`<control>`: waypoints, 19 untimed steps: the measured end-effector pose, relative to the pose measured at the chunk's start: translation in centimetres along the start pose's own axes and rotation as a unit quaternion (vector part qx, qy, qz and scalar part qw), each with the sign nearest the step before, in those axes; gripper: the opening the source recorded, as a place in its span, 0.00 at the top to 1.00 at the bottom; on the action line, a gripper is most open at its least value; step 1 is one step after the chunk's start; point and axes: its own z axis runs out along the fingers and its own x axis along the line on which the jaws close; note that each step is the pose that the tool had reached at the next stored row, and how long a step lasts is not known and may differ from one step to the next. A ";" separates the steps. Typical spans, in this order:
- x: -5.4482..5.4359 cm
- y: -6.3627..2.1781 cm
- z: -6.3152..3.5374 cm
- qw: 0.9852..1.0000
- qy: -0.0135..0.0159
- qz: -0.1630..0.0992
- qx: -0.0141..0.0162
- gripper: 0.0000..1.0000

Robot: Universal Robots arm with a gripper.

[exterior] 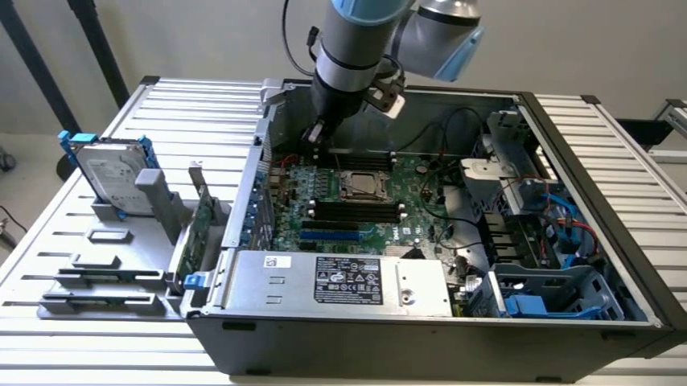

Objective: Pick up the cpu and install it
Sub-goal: 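Install the first cpu locking lever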

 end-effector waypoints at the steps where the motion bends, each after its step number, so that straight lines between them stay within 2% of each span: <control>1: 0.0 -0.01 -0.04 1.000 0.001 -0.001 -0.003 0.89; 5: 0.1 -0.03 -0.17 1.000 0.006 -0.005 -0.017 0.89; 6: 0.1 0.03 -0.21 1.000 0.009 -0.008 -0.025 0.89; 9: 0.2 0.20 -0.23 0.999 0.012 -0.011 -0.034 0.89; 15: 0.5 0.74 -0.33 0.998 0.018 -0.017 -0.051 0.89; 19: 0.5 0.92 -0.27 0.998 0.022 -0.020 -0.059 0.89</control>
